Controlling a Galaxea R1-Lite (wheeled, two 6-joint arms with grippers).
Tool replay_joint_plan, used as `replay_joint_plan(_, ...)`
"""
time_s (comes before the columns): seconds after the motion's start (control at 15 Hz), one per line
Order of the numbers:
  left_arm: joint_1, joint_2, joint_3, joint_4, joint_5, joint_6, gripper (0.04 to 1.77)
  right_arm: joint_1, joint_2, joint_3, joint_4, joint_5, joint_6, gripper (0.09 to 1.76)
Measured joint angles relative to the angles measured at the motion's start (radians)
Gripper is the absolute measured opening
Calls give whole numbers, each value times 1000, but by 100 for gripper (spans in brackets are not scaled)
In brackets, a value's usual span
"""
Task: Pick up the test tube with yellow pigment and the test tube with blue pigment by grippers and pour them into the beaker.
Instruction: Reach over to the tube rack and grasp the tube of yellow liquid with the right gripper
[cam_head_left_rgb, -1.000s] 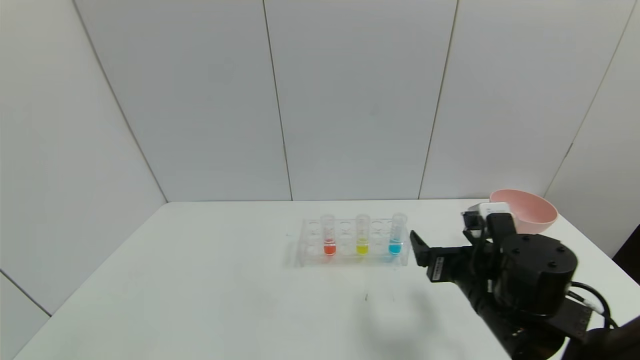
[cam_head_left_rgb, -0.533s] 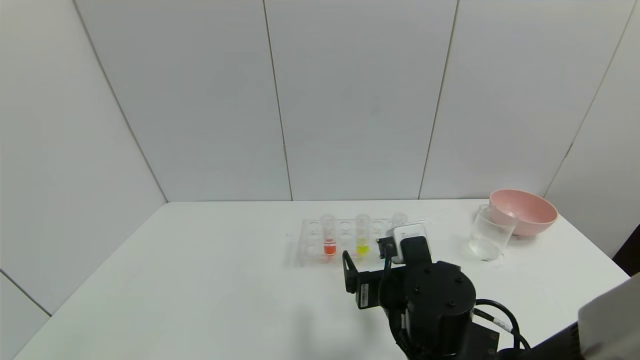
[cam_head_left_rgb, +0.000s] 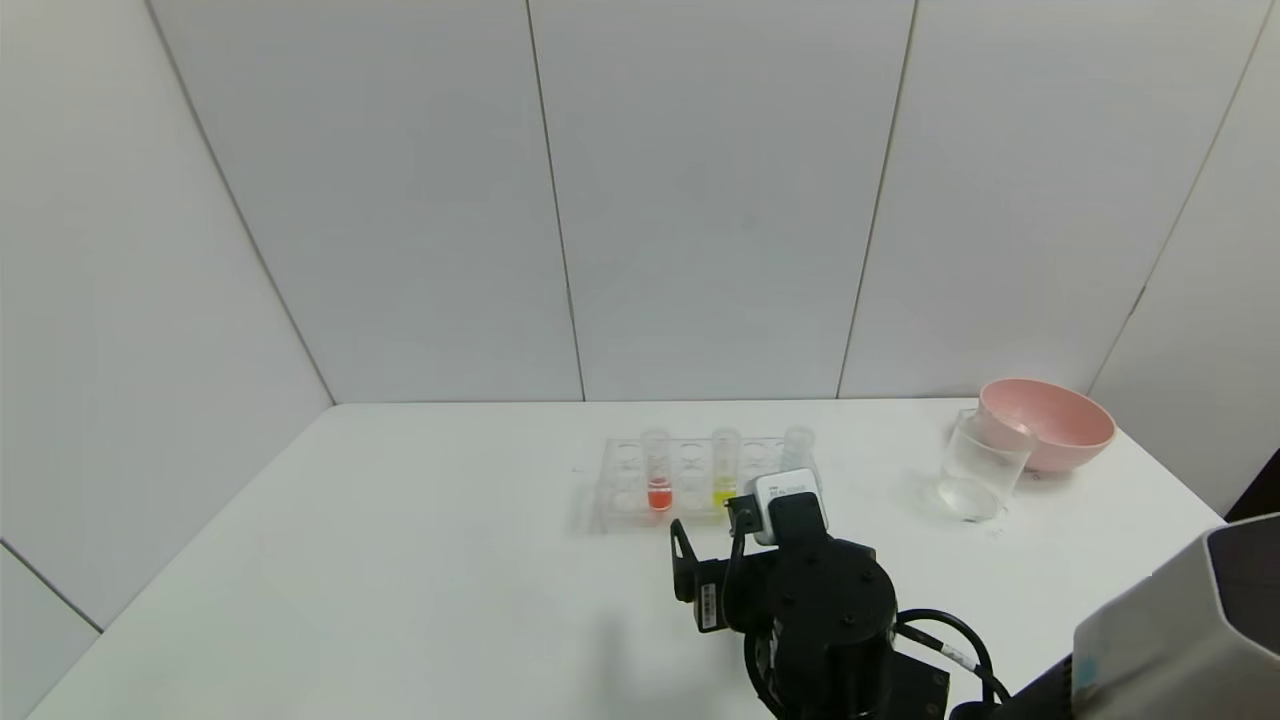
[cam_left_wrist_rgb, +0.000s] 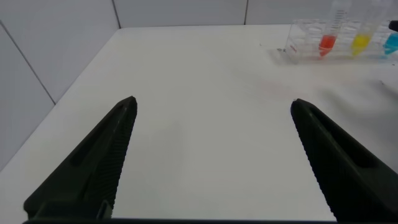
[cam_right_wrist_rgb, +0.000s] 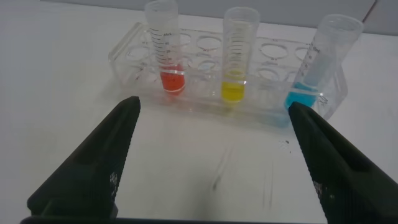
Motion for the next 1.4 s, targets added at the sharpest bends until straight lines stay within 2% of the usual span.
replay_joint_plan(0.33, 0, 0, 0, 0, 0, 0, 176, -35, 37, -57, 1, 16, 0, 171)
replay_joint_plan(0.73, 0, 0, 0, 0, 0, 0, 176, -123, 114, -215, 53, 94, -10, 171)
replay_joint_plan(1.4, 0, 0, 0, 0, 0, 0, 176, -188, 250, -405, 76, 140, -48, 171)
